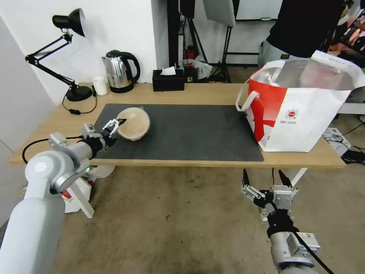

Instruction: Pick up the trash from the table and place it into the takeout bag.

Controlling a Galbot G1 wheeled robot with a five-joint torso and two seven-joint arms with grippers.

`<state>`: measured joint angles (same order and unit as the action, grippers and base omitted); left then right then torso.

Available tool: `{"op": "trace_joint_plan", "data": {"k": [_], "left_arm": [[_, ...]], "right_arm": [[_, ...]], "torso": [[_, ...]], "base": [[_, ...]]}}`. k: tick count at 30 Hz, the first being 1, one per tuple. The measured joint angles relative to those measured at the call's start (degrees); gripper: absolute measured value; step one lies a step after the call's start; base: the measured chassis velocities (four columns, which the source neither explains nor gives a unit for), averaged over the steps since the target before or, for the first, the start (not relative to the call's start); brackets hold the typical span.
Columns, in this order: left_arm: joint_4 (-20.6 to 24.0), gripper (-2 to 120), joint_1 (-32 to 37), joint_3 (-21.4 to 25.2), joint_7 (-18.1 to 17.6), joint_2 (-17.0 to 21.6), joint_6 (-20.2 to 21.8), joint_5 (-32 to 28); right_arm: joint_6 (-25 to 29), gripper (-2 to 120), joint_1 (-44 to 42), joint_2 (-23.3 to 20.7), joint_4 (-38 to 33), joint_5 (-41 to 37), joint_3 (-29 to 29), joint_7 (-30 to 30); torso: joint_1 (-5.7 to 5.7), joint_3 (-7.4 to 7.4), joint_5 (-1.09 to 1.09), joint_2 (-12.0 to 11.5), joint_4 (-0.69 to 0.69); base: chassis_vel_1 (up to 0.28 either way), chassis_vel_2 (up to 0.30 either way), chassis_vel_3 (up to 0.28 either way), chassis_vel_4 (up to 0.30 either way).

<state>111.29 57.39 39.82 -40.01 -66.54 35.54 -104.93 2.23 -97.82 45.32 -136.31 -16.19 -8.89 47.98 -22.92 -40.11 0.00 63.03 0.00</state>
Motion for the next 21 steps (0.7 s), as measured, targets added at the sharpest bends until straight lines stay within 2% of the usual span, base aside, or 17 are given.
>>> {"op": "trace_joint_plan", "data": {"k": [21], "left_arm": [[-3.27,100,-3.53,-1.86,-0.86,-0.16,0.04,0.74]], "right_arm": [[0.0,100,0.0,0.0,0.0,0.0,0.0,0.0]], "torso": [[0.0,0.0,0.0,0.0,0.0]], "base": [[0.0,0.0,0.0,0.0]]}}
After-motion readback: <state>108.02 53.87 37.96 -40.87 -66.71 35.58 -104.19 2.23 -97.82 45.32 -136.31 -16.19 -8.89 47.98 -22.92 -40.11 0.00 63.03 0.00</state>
